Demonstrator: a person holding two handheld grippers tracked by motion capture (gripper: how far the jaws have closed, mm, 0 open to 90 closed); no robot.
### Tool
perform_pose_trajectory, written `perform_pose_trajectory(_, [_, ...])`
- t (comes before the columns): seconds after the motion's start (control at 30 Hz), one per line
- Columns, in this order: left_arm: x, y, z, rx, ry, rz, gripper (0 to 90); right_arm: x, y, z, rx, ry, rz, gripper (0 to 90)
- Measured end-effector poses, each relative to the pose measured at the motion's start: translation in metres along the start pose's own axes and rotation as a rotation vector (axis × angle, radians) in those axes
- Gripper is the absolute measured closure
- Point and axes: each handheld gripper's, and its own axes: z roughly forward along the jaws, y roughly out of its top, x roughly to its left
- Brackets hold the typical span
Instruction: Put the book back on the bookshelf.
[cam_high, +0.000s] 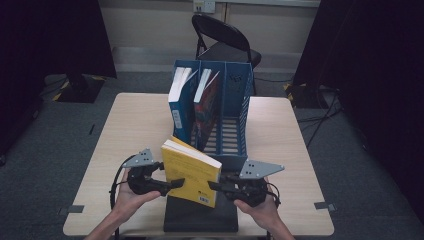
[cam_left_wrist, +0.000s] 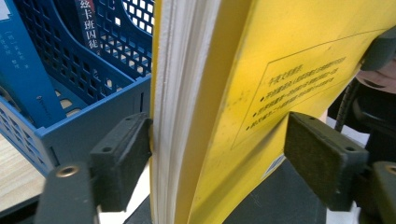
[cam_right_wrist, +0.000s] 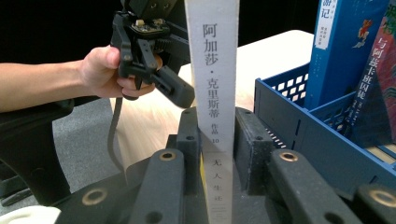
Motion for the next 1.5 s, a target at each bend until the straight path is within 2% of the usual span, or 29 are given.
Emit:
perform_pose_trajectory(0.33, [-0.007,-0.004,-0.004,-0.010,0.025,0.020,25.2,0.004,0.003,0.021,0.014,-0.002,-0.005,70.6])
perform_pose_trajectory(0.5, [-0.006,-0.005,-0.007,-0.014,0.013,0.005,27.4,0.005,0.005,0.030,0.012,-0.005,-0.006,65.6])
perform_pose_trajectory(0.6, [-0.007,-0.006,-0.007,-0.013,0.009,0.008,29.0,0.008,0.007,0.036,0.017,-0.003,-0.026,63.1])
perform_pose_trajectory(0.67, [-0.010,-0.005,-0.006,-0.009,0.003,0.019,29.5,0.009,0.007,0.038,0.013,0.001,-0.023,62.1])
perform_pose_trajectory(0.7, [-0.012,-0.005,-0.005,-0.009,0.012,0.022,29.0,0.009,0.007,0.038,-0.007,0.004,-0.021,61.1])
perform_pose_trajectory(0.77, [-0.012,-0.005,-0.005,-0.010,0.013,0.019,28.6,0.008,0.007,0.038,-0.006,0.007,-0.018,62.4])
perform_pose_trajectory(0.83, [-0.012,-0.006,-0.005,-0.009,0.015,0.021,28.7,0.008,0.007,0.038,-0.005,0.003,-0.020,69.7])
perform_pose_trajectory(0.93, [-0.012,-0.006,-0.005,-0.015,0.021,0.021,30.2,0.009,0.007,0.038,0.000,-0.004,-0.039,73.1])
perform_pose_trajectory(1.0, [-0.012,-0.007,-0.004,-0.015,0.022,0.025,30.4,0.010,0.007,0.037,0.004,-0.017,-0.049,74.3])
perform_pose_trajectory(1.17, [-0.008,-0.009,-0.004,0.003,-0.011,0.012,27.9,0.010,0.008,0.037,0.007,-0.035,-0.059,75.5])
perform_pose_trajectory(1.3, [-0.007,-0.010,-0.008,0.025,-0.015,-0.009,25.5,0.009,0.008,0.036,0.009,-0.037,-0.041,75.7])
perform_pose_trajectory(1.37, [-0.006,-0.011,-0.012,0.022,0.013,-0.020,24.8,0.009,0.009,0.036,0.010,-0.035,-0.039,75.7])
perform_pose_trajectory(1.47, [-0.001,-0.018,-0.018,0.062,0.065,-0.058,23.3,0.007,0.009,0.036,0.013,-0.035,-0.031,75.7])
perform_pose_trajectory(1.5, [0.000,-0.019,-0.020,0.069,0.076,-0.066,18.9,0.006,0.009,0.036,0.012,-0.036,-0.028,75.8])
